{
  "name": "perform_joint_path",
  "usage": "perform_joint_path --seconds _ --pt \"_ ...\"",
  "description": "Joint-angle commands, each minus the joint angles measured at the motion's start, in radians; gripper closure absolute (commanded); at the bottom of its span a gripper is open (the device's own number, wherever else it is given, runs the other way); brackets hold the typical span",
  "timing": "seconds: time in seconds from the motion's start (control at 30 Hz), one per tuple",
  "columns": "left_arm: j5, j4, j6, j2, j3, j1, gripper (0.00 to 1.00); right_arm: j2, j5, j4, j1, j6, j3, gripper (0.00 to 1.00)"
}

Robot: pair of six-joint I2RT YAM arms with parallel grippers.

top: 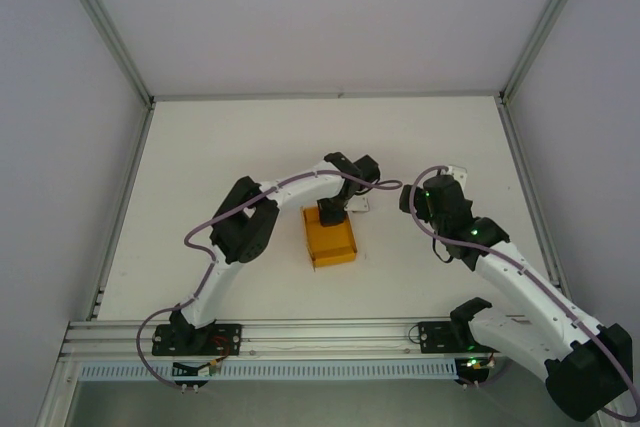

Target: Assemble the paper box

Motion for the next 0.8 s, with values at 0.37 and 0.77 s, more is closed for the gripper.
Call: perform_joint_path --seconds 0.37,0.77 --pt "0.131 0.115 -0.068 -0.247 -0.003 0.022 0.00 -0.025 -0.117 -0.001 -0.069 -0.069 0.005 0.00" --pt "0.047 0.474 -0.815 -0.759 -0.404 0.293 0.00 0.393 -0.927 0.091 -0.042 -1.042 0.265 0.01"
